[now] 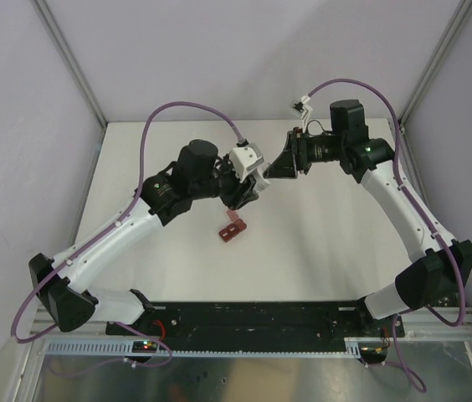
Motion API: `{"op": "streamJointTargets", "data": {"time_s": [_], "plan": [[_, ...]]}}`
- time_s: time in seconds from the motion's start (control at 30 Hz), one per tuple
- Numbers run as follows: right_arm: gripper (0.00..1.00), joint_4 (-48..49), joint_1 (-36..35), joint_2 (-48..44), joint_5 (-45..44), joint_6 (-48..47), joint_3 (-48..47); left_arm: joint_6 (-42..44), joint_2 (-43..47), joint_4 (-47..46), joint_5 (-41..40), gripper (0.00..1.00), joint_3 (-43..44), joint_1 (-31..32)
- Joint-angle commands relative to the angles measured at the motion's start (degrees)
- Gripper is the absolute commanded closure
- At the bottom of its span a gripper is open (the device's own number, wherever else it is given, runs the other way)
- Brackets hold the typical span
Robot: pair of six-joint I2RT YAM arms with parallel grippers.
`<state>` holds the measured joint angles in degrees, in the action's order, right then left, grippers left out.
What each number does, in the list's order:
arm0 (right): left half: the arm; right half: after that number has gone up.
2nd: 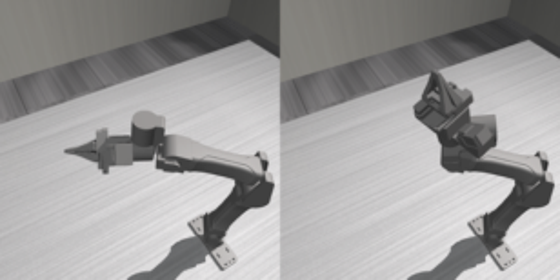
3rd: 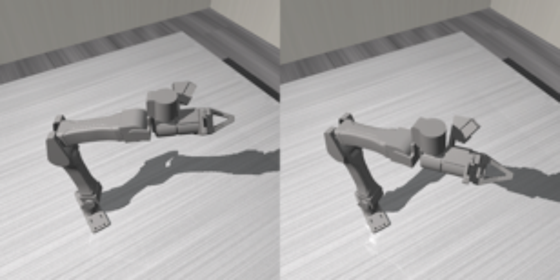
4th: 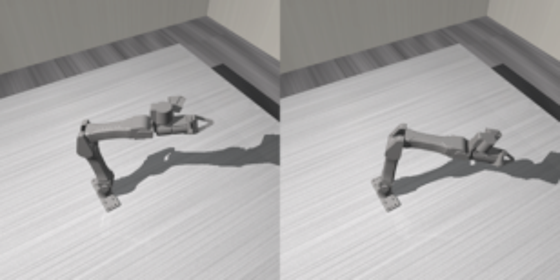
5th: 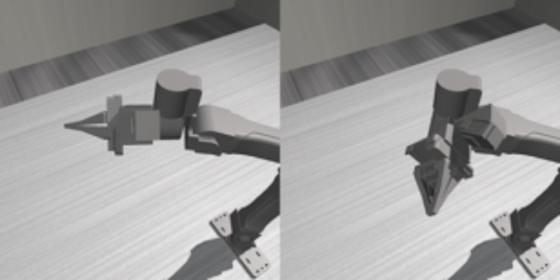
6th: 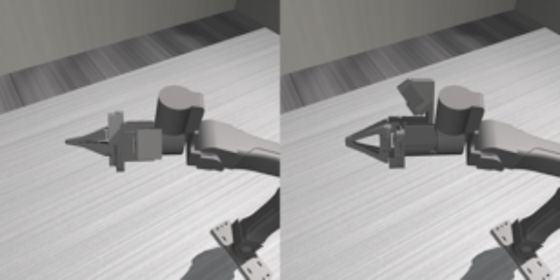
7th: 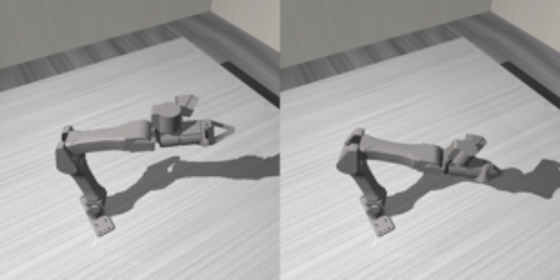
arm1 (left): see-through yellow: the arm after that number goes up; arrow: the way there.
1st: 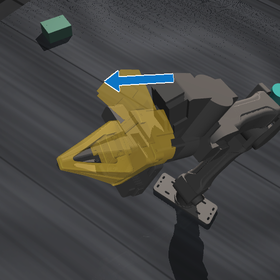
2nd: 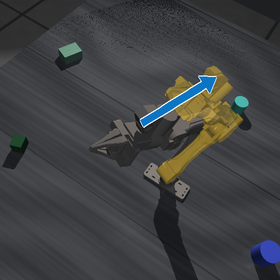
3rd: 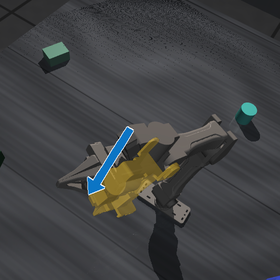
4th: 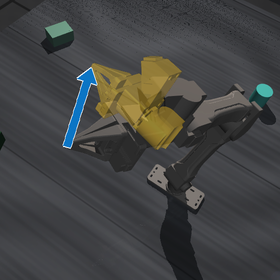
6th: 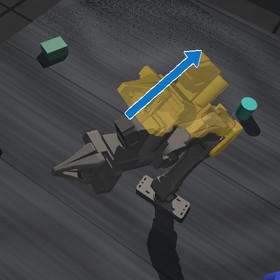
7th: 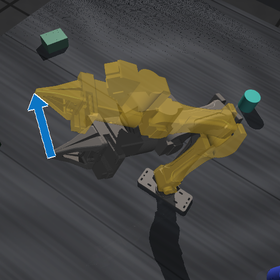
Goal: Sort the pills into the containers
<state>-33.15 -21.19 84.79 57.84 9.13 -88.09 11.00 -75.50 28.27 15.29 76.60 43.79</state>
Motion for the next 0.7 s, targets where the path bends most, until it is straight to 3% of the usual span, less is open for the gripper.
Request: {"op": "streamJointTargets", "data": {"time_s": [0.0, 0.17, 0.3, 0.43, 0.67], "plan": [[0.50, 0.54, -0.34, 0.27, 0.90, -0.48, -0.48, -0.75, 2.11, -0.95, 0.99, 1.00, -0.30, 0.33], [0.76, -0.20, -0.34, 0.06, 1.13, -2.14, -0.42, -0.61, 2.50, -0.94, 1.64, 1.00, -0.91, 0.33], [0.95, -1.17, -0.47, -0.55, 2.75, -5.55, -0.75, -1.77, 2.84, -0.41, 6.91, 1.00, -1.07, -0.14], [1.00, -4.09, -1.00, -1.77, 5.41, -12.98, -2.04, -4.92, 2.96, 0.10, 16.00, 1.00, -0.49, -1.25], [1.00, -16.21, -2.60, -3.47, 7.84, -34.00, -7.84, -10.20, 3.57, 0.27, 32.31, 1.00, 0.13, -2.67]]}}
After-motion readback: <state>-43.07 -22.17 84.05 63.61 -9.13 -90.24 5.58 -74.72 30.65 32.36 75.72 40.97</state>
